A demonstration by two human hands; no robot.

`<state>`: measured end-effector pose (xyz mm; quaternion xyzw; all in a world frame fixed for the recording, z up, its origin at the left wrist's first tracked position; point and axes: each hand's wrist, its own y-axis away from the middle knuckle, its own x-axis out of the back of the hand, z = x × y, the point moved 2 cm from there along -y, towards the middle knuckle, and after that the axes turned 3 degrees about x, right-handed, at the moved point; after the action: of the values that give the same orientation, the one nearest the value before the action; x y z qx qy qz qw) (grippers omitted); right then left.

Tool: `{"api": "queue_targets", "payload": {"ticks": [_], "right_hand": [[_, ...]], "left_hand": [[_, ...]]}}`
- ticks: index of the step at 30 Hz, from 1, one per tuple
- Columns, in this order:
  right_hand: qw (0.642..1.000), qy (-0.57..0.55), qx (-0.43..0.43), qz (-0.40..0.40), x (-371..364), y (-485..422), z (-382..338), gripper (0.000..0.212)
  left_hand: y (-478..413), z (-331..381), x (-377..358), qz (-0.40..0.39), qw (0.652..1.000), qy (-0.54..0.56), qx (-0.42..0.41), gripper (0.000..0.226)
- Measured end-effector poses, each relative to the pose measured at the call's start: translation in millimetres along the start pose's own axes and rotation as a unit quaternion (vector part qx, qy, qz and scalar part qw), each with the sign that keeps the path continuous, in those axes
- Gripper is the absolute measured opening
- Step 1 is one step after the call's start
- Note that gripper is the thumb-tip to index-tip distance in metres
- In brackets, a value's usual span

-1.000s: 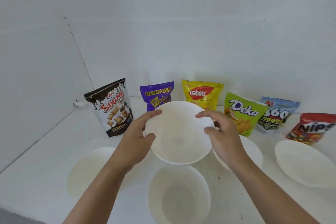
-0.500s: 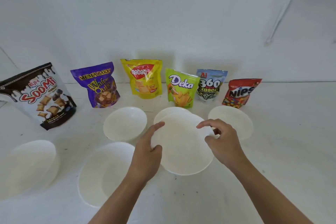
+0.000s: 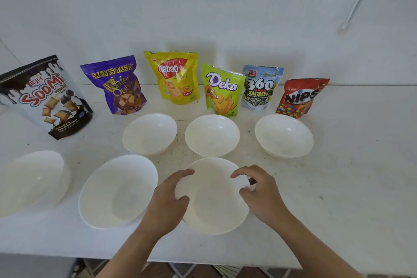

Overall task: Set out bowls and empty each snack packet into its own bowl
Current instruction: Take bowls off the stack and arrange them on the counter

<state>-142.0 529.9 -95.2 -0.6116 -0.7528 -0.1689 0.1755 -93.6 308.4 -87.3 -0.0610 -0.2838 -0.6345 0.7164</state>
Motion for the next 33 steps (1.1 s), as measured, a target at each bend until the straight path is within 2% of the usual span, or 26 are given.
{"api": "queue_targets", "payload": {"ticks": [8, 15, 20, 24, 29, 33], "right_hand": [[1.000, 0.017, -0.002, -0.024, 5.2, 4.6, 0.5, 0.043], [0.997, 0.022, 0.064, 0.038, 10.5, -7.1, -24.4, 0.029], [0.991, -0.038, 0.120, 0.034, -3.9, -26.2, -70.0, 0.023], [0.986, -0.096, 0.132, -0.012, -33.0, -43.1, -113.3, 0.019], [0.976, -0.120, 0.162, -0.081, -94.6, -62.8, -163.1, 0.016], [0.968, -0.096, 0.187, -0.138, -158.4, -76.8, -196.1, 0.015]], "left_hand": [[3.1, 7.3, -4.1, -0.006, 0.998, -0.052, -0.043, 0.062], [-6.7, 21.8, 17.2, 0.009, 0.996, 0.001, -0.094, 0.041], [-11.0, 44.4, 66.0, 0.089, 0.988, 0.030, -0.124, 0.020], [-7.4, 43.8, 117.6, 0.152, 0.981, 0.030, -0.119, 0.016], [3.0, 11.0, 189.3, 0.238, 0.968, 0.030, -0.078, 0.015], [13.8, -32.3, 239.6, 0.307, 0.951, 0.023, -0.041, 0.016]]}}
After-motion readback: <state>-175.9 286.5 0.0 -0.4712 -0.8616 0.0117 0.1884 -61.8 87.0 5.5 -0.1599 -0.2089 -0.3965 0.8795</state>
